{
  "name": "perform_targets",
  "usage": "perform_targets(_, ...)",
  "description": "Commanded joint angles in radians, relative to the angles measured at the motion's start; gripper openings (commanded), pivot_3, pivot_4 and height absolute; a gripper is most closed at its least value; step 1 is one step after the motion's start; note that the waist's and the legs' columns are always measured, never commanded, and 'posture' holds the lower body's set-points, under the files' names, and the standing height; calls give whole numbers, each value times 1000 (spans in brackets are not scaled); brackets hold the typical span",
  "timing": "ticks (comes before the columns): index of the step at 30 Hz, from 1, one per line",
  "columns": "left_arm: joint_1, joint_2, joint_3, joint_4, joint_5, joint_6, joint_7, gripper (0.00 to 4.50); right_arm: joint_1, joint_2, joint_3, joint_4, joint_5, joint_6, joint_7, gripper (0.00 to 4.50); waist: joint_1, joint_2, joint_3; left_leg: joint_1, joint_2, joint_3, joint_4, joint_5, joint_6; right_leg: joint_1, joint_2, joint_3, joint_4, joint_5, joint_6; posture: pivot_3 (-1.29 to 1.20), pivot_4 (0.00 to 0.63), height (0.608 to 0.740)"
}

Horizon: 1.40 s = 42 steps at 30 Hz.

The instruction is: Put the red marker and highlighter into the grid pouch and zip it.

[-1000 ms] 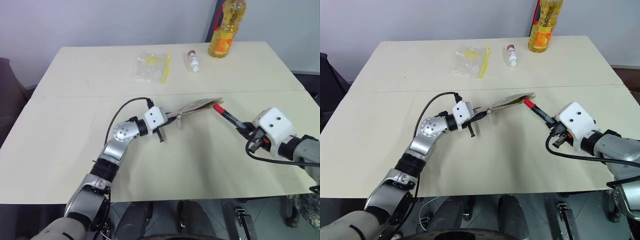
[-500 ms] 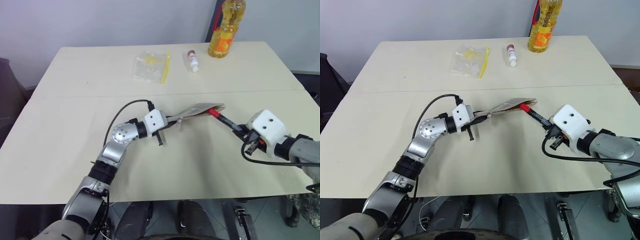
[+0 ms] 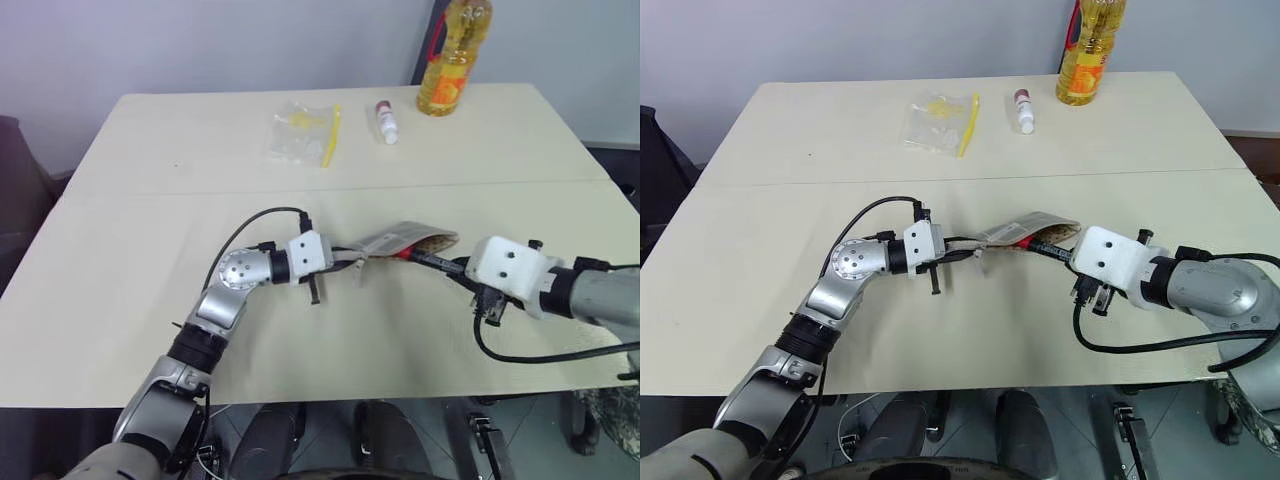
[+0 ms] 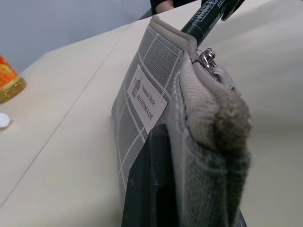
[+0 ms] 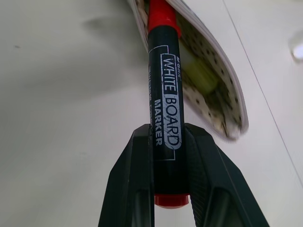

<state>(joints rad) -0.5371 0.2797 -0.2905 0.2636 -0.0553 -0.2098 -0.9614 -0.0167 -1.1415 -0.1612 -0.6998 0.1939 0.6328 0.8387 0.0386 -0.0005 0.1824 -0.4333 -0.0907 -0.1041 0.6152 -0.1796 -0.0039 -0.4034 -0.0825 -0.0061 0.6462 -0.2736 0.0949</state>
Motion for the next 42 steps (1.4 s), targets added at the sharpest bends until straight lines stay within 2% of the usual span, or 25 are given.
perform_targets(1,-5,3,0,-40,-21,4,-16,0,-35,-39,17,2,-42,-89,38,367,0,0,0,0,0,0,0,0,0,0,0,0,0,0,0,0,150,740)
perform_targets(5,-2,7,-11,-62,-31,25,-48,0,-101,-52,108,25,-102,-151,60,367,-2,0,0,0,0,0,0,0,0,0,0,0,0,-1,-1,0,150,740)
perform_targets(11,21,17,-39,-144,-44,68,-96,0,-244,-1,269,45,-184,-118,64,367,-2,0,0,0,0,0,0,0,0,-1,0,0,0,-1,-2,0,150,740)
perform_targets(18,37,18,-45,-210,-51,121,-107,0,-302,44,336,70,-248,-103,72,367,0,0,0,-1,0,0,0,0,0,-1,-1,0,0,-1,-2,0,150,740)
perform_targets(19,39,20,-46,-212,-50,123,-107,0,-306,50,329,73,-243,-91,72,1167,-1,0,0,-1,0,0,0,0,0,-1,-1,0,0,-1,-2,0,150,740)
perform_targets(20,41,22,-46,-213,-50,125,-107,0,-310,53,320,75,-237,-83,73,1414,-1,0,0,-1,0,0,0,0,0,-1,0,0,0,-1,-2,0,150,740)
perform_targets(21,42,23,-46,-213,-51,125,-107,0,-312,56,313,76,-234,-78,75,1854,-1,0,0,-1,0,0,0,0,0,-1,0,0,0,-1,-2,0,150,740)
perform_targets(23,43,26,-44,-209,-51,128,-101,0,-314,71,276,69,-216,-67,68,2815,-2,0,0,-1,0,0,0,0,0,-2,0,0,0,-1,-2,0,150,740)
perform_targets(24,41,26,-40,-204,-50,131,-94,0,-312,83,242,61,-192,-51,67,3470,-1,0,0,-1,0,0,0,0,0,-2,0,0,0,-1,-2,0,150,740)
perform_targets(26,36,19,-26,-194,-56,145,-72,0,-299,97,161,45,-133,-10,77,4328,-1,0,0,-1,0,0,0,0,0,-2,0,0,0,-1,-1,0,150,740)
perform_targets(28,30,11,-14,-184,-64,161,-49,0,-281,106,88,32,-81,27,90,4328,0,0,0,-1,0,0,0,0,0,-2,0,0,0,1,1,0,150,740)
perform_targets(32,11,-33,29,-143,-92,228,31,0,-233,149,-145,-14,109,183,130,4328,3,0,0,-1,0,0,0,0,0,-1,0,0,0,1,1,0,150,740)
perform_targets(35,-4,-68,45,-119,-97,256,77,0,-218,214,-229,-50,229,282,103,4328,1,0,0,-1,0,0,0,0,0,-1,0,0,0,1,1,0,150,740)
perform_targets(38,-25,-105,60,-85,-94,275,128,0,-198,283,-240,-93,315,355,50,4328,0,0,0,-1,0,0,0,0,0,-1,0,0,1,1,1,0,150,740)
perform_targets(42,-56,-161,72,-45,-92,283,194,0,-174,407,-104,-65,265,366,-122,4328,0,0,0,-1,0,0,1,0,0,-1,0,0,1,1,1,0,150,740)
